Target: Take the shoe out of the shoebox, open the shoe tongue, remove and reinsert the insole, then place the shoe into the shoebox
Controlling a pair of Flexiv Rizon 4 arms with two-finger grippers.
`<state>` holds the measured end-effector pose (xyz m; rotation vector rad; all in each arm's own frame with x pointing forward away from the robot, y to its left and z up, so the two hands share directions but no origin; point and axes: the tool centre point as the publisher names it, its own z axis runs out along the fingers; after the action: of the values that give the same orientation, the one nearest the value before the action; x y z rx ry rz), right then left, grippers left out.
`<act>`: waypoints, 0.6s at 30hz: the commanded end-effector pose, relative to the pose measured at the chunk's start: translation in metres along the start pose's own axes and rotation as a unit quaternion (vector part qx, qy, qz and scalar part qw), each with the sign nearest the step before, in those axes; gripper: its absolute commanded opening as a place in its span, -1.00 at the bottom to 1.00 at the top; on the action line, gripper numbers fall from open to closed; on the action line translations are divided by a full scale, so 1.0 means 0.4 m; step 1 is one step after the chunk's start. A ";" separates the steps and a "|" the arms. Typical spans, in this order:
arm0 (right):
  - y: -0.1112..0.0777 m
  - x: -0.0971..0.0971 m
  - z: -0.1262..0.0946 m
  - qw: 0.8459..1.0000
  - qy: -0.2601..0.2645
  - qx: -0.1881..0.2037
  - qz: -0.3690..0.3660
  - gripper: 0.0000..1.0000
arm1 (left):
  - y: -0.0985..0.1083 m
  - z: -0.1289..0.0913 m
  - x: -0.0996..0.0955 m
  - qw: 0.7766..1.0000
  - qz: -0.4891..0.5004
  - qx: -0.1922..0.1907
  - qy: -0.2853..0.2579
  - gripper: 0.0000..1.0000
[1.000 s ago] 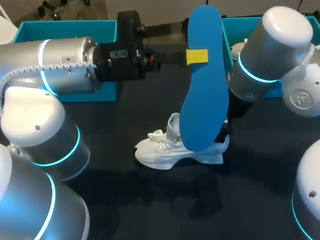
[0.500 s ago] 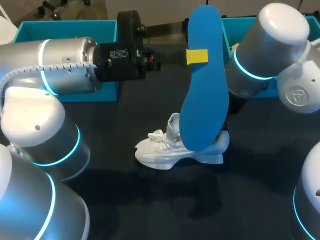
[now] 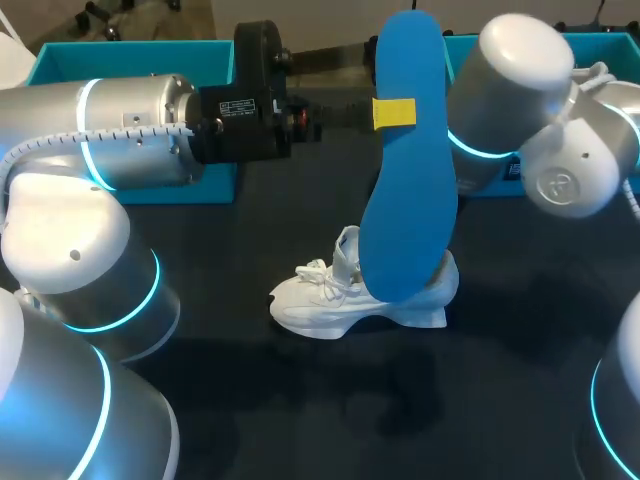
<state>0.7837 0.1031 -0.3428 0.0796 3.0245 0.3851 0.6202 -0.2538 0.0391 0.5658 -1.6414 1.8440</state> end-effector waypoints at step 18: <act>-0.004 0.011 0.140 0.998 0.069 0.011 0.003 -0.89 | 0.005 0.003 0.000 1.000 0.000 0.002 0.000 -1.00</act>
<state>0.7832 0.1128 -0.3927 0.0670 3.1599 0.3763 0.6202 -0.2538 0.0391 0.5658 -1.6414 1.8439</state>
